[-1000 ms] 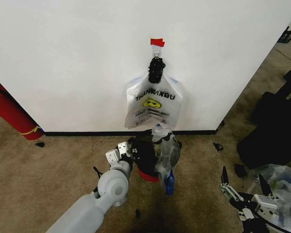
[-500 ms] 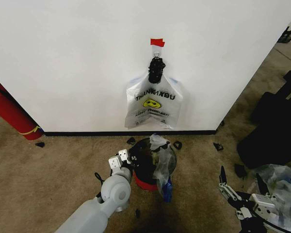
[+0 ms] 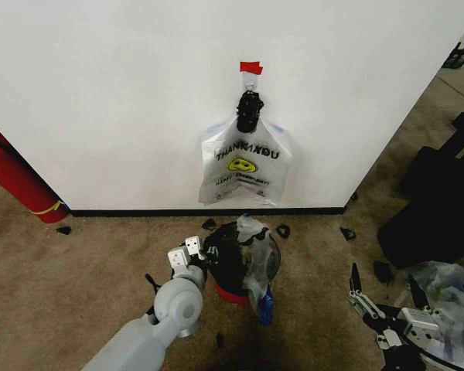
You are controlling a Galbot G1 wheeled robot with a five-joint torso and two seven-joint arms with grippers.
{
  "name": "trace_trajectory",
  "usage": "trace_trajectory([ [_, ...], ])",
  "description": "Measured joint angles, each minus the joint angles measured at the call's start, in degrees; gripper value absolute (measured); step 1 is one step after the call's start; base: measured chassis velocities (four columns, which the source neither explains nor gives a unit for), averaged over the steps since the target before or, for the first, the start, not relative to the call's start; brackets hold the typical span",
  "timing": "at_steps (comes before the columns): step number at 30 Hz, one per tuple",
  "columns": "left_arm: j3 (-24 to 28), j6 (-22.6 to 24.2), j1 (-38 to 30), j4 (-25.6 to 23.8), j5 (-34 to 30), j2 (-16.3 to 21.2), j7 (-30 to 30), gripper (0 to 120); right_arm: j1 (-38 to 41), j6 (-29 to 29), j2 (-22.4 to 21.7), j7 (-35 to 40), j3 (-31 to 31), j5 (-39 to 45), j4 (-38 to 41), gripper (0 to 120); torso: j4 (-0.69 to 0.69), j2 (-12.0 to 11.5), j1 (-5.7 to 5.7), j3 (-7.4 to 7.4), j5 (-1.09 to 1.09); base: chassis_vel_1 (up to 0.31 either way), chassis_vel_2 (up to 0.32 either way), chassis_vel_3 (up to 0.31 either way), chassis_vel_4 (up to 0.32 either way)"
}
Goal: Pick up the garbage bag from the wall and place it over the trash bin.
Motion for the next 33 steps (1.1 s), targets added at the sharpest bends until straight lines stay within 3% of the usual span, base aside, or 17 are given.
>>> trace_trajectory([
  [2,-1.63,0.97,0.98,-2.76,1.75,1.82,1.05,65,0.05,-0.29,-0.63,0.0,0.02,0.05,0.08,100,0.0,0.0,0.0,0.0,0.0,0.0,0.0,0.0,0.0],
  [6,-3.01,2.08,2.12,-7.37,3.4,4.69,2.05,75,0.71,-1.35,-1.36,0.06,0.35,0.67,0.17,100,0.0,0.0,0.0,0.0,0.0,0.0,0.0,0.0,0.0],
  [11,-2.91,7.35,1.45,-16.79,5.77,10.83,5.17,98,3.57,-5.31,-1.34,2.49,1.02,2.02,-0.01,100,0.02,0.0,0.0,0.0,0.01,0.0,0.0,0.0,0.0],
  [16,0.0,12.11,-4.35,-20.98,2.42,13.87,6.98,100,5.11,-6.27,-0.58,3.33,1.25,2.12,-0.73,100,0.0,0.0,0.0,0.0,0.03,0.0,0.0,0.0,0.0],
  [20,5.85,15.44,-10.89,-19.77,-0.01,13.86,7.53,100,5.77,-6.96,0.51,4.21,1.27,2.1,-1.05,100,0.01,0.0,0.0,0.0,0.0,0.0,0.0,0.0,0.0],
  [25,21.76,20.45,-26.53,-13.24,-8.41,9.77,1.75,100,6.72,-7.28,2.0,5.05,1.58,2.05,-2.27,100,-0.02,0.0,0.01,0.01,0.02,0.0,0.0,0.0,0.0],
  [26,21.76,20.45,-26.53,-13.24,-8.41,9.77,1.75,100,6.72,-7.28,2.0,5.05,1.58,2.05,-2.27,100,-0.02,0.0,0.01,0.01,0.02,0.0,0.0,0.0,0.0],
  [31,29.64,22.14,-37.75,-7.72,-18.39,3.54,-9.23,99,6.8,-7.23,2.3,5.37,2.02,2.09,-3.45,100,-0.01,0.0,0.01,0.01,0.04,0.0,0.0,0.0,0.0],
  [33,30.22,22.16,-38.6,-7.18,-18.95,2.95,-10.22,99,6.82,-7.2,2.29,5.39,2.1,2.12,-3.57,100,-0.01,0.0,0.01,0.01,0.03,0.0,0.0,0.0,0.0],
])
